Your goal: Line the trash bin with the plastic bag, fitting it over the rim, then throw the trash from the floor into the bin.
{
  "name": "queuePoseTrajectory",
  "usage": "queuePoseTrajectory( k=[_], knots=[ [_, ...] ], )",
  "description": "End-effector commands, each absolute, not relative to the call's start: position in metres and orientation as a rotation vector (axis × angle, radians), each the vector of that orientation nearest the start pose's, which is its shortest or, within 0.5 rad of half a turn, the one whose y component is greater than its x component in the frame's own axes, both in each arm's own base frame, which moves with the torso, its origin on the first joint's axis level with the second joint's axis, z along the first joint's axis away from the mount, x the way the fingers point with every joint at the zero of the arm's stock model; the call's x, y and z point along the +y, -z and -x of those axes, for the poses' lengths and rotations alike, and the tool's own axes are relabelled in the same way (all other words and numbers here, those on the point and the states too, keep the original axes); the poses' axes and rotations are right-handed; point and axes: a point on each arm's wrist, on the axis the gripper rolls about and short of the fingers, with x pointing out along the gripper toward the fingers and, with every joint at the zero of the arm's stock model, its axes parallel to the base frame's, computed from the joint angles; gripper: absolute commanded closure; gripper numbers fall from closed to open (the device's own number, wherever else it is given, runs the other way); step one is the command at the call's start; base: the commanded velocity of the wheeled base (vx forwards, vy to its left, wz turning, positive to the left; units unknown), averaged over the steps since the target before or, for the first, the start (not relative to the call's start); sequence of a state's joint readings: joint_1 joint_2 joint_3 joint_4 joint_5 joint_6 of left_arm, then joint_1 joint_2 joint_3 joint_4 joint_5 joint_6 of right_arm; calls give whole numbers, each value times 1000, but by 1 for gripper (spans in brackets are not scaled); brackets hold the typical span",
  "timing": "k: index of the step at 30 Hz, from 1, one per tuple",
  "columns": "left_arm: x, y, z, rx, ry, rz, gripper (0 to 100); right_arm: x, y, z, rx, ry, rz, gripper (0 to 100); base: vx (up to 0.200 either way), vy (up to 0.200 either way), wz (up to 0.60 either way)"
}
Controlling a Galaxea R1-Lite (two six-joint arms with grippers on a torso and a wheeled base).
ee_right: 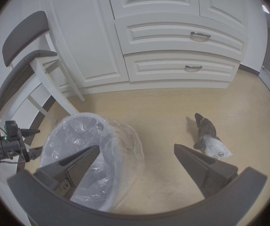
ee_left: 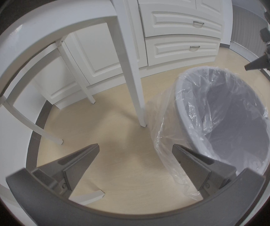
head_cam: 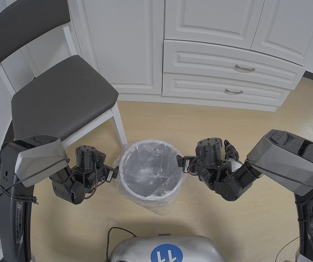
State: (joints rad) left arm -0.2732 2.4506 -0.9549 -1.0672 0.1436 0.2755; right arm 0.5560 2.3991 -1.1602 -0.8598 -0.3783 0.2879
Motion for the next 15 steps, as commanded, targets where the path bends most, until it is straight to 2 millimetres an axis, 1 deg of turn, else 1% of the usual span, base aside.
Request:
queuePoseTrajectory(
  k=[1,4,11,15],
  knots=[
    [-116,36,-397,431,206,-367,0,222,-27,-383,356,-116,-113,0,0,0,0],
    [-120,40,-396,436,214,-360,0,221,-28,-384,354,-115,-114,0,0,0,0],
    [-140,49,-393,445,248,-322,0,216,-32,-386,345,-106,-117,0,0,0,0],
    [-143,54,-392,453,256,-324,0,215,-32,-387,344,-103,-118,0,0,0,0]
  ],
)
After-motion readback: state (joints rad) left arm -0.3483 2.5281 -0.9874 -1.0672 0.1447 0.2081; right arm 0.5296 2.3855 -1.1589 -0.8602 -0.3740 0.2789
